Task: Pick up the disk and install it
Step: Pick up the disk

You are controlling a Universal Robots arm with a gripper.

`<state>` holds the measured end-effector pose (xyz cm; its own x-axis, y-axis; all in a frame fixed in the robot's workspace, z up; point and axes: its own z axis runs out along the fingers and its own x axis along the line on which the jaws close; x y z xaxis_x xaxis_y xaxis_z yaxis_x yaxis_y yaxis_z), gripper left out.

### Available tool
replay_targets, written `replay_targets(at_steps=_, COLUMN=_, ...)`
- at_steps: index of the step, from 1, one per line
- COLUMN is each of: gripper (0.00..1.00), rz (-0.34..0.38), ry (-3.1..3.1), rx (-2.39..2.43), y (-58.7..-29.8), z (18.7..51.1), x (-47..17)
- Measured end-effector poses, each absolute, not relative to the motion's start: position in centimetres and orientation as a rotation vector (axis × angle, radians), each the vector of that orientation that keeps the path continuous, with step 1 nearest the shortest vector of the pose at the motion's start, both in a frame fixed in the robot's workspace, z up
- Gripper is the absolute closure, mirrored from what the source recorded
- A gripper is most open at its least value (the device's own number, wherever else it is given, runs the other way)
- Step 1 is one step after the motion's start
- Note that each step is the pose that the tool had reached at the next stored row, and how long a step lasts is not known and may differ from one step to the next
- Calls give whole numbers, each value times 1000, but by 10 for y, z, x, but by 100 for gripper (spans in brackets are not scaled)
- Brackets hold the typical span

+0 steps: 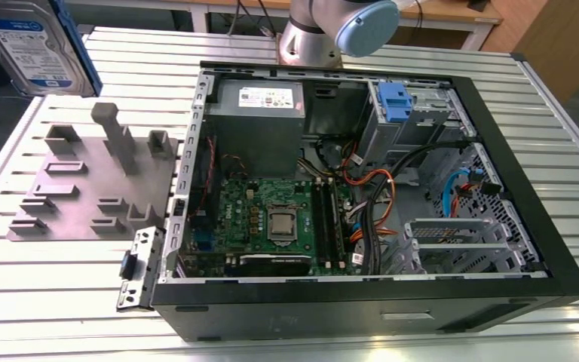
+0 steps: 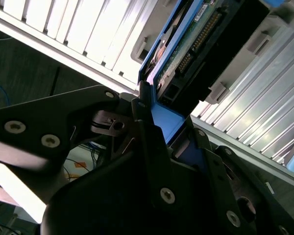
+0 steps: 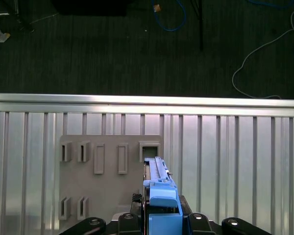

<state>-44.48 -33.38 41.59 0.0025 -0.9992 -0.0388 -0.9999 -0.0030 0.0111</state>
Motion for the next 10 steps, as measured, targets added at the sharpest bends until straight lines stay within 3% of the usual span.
replay_targets(at_steps=10, gripper=64, rz=55, ry=2204, rx=-2210, y=-334, z=422, x=-445)
